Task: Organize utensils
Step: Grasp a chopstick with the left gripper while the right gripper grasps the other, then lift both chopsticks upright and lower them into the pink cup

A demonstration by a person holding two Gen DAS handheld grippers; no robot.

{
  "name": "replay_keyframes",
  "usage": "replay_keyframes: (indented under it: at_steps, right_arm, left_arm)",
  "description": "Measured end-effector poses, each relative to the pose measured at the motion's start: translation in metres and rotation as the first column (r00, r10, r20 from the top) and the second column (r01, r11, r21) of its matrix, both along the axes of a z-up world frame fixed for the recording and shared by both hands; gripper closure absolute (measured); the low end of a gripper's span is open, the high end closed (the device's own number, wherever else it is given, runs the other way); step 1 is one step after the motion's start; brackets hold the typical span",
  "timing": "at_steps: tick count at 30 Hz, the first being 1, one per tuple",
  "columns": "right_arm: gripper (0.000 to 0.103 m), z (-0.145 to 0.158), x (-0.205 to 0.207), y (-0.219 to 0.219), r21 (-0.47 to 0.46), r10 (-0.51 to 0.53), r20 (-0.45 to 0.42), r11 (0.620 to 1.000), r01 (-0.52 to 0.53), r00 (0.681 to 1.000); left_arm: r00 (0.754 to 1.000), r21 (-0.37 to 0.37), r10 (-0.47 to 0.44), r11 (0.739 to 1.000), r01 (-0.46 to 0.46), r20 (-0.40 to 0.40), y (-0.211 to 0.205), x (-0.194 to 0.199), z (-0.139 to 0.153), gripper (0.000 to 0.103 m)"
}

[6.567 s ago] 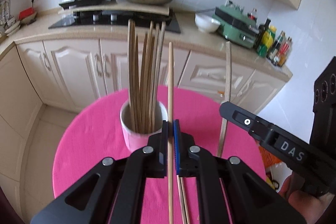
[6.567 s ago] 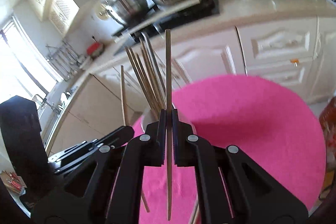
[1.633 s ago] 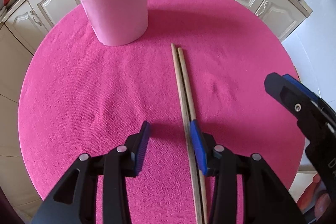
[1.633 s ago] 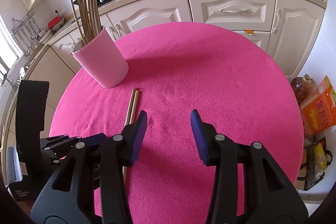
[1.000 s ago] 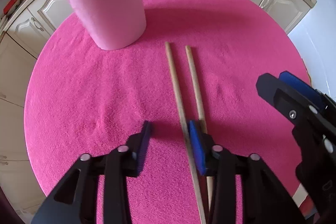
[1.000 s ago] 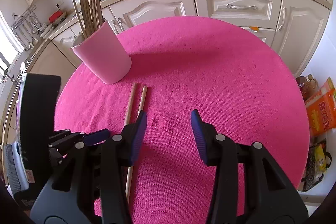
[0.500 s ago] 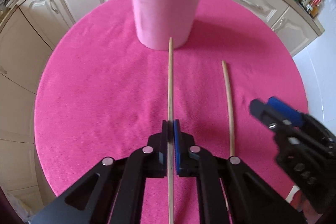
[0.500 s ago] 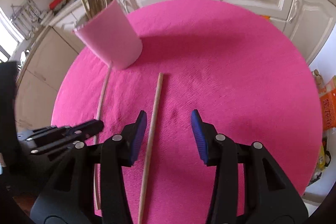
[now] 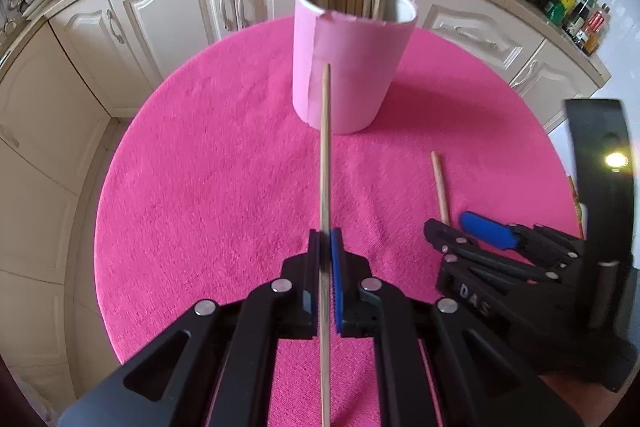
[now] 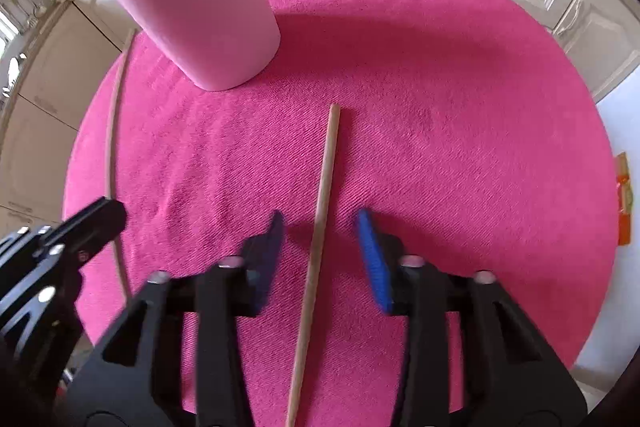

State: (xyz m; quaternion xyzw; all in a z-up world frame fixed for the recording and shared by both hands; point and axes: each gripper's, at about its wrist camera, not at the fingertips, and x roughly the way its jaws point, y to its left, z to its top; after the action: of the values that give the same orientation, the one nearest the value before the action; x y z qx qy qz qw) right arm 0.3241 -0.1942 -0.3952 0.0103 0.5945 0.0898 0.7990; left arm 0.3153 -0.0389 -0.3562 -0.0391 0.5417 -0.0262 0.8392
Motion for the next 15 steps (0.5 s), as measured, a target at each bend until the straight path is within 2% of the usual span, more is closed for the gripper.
replay_keyframes:
  at_steps: [2, 6, 10, 15]
  right_arm:
    - [0.086, -0.001, 0.001, -0.003, -0.003, -0.004, -0.002, 1.000, 0.004, 1.000]
    - [0.096, -0.001, 0.004, -0.021, 0.066, -0.028, -0.019, 0.997, 0.029, 0.999]
    - [0.097, 0.008, 0.003, -0.036, 0.140, -0.055, 0.007, 0.989, 0.054, 0.998]
    - [0.097, 0.033, -0.002, -0.054, 0.250, -0.087, 0.081, 0.966, 0.064, 0.993]
  left_arm:
    - [1.000, -0.002, -0.007, 1.000, 0.007, 0.018, -0.002, 0.000, 0.004, 0.097]
    - [0.998, -0.014, -0.025, 1.000, 0.026, 0.054, -0.008, -0.001, 0.013, 0.097]
    - [0.994, -0.026, -0.045, 0.999, 0.048, 0.097, -0.015, -0.003, 0.024, 0.097]
    - [0.985, -0.050, -0.056, 0.997, 0.065, 0.165, -0.022, -0.006, 0.044, 0.097]
